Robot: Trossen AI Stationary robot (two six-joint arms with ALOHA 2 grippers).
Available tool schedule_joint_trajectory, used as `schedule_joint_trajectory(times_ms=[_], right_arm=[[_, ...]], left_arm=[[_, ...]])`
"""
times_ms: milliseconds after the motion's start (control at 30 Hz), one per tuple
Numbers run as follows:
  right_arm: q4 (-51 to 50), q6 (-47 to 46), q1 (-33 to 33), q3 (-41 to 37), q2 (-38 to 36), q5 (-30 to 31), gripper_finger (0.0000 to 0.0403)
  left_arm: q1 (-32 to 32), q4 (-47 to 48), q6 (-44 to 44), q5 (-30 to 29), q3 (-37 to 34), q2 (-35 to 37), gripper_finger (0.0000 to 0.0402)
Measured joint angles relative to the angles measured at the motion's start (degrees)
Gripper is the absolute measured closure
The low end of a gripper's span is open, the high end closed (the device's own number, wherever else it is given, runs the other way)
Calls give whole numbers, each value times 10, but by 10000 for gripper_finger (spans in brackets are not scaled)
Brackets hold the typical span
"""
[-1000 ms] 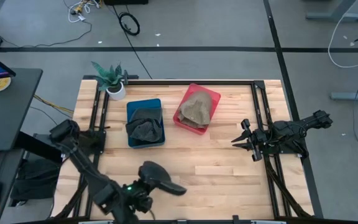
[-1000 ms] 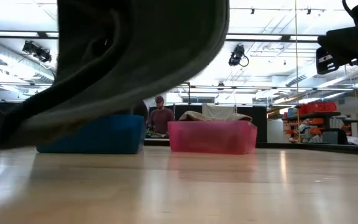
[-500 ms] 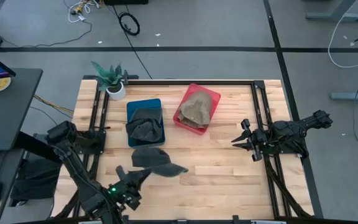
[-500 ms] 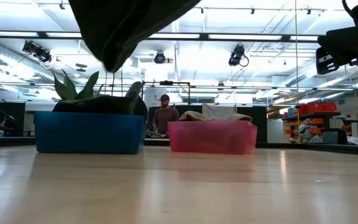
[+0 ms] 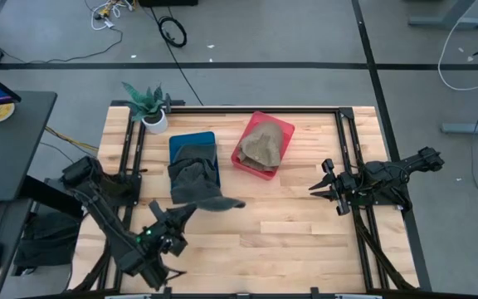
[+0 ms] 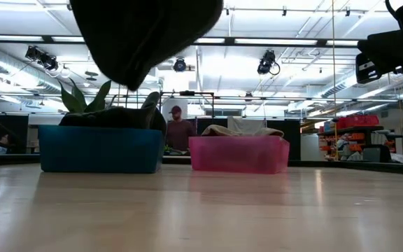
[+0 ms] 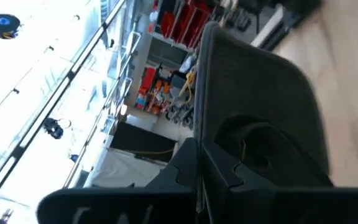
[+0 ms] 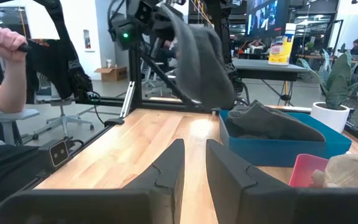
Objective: Pick & Place hat
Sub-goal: Put the black cap into the blue bin
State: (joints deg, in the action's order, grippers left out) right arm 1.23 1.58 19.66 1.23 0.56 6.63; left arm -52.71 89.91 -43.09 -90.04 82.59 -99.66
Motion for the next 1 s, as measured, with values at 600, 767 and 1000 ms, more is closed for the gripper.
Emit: schedule_joint_trajectory(times_ms=[600, 767, 1000], right_arm=[[0, 0, 0, 0, 0, 0, 332], [0, 0, 0, 0, 0, 0, 332], [0, 0, 0, 0, 0, 0, 332]], left_arm=[[101, -23, -57, 0, -255, 241, 396], [146, -20, -46, 0, -290, 278, 396], [199, -27, -27, 0, -298, 290, 395]])
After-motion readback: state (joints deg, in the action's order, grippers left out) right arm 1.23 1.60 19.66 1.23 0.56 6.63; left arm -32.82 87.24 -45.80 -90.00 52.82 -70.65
